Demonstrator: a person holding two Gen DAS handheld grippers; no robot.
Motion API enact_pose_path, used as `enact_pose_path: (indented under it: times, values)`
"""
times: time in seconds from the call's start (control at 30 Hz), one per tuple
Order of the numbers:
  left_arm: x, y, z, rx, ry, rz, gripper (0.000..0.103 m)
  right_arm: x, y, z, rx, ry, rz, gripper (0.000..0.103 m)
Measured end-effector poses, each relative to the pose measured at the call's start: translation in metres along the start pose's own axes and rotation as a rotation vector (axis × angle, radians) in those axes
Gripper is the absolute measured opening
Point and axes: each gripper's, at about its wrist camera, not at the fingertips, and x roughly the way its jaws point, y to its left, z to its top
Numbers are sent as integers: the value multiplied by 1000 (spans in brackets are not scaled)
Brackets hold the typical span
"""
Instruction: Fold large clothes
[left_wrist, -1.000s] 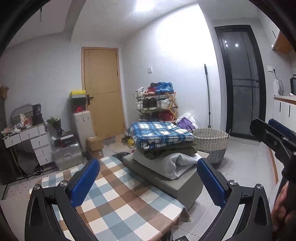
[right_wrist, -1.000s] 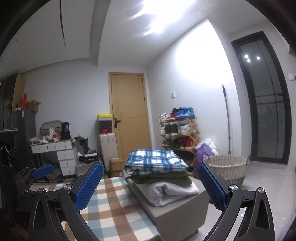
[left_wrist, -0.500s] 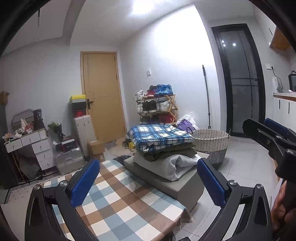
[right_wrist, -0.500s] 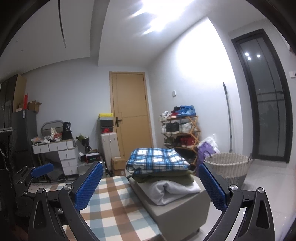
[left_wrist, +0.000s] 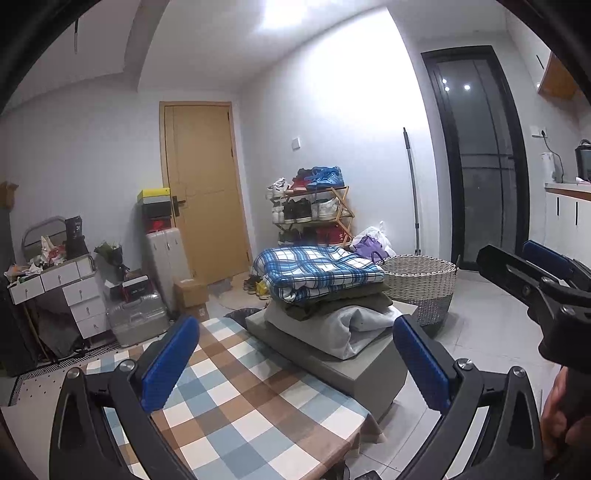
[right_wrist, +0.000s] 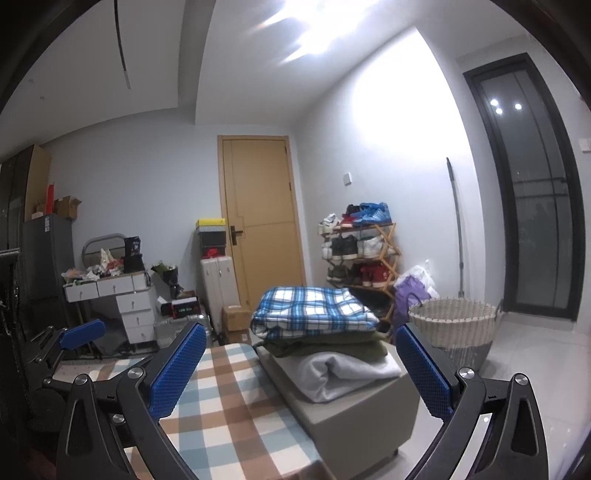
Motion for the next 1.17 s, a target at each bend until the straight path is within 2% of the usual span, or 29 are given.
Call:
enact_pose_path:
  times: [0.13, 0.33, 0.47, 1.17]
  values:
    - [0, 0, 1, 0, 4, -4, 102, 0, -1, 0, 4, 4, -1, 103]
    - [2, 5, 0, -36, 26, -58, 102, 0, -1, 1, 1, 2, -4, 103]
    - [0, 4, -1, -21, 19, -36, 102, 0, 0, 0, 2, 4, -4, 103]
    - [10, 3, -3, -38, 39, -58, 102, 3, 9, -9, 2, 38, -14, 103]
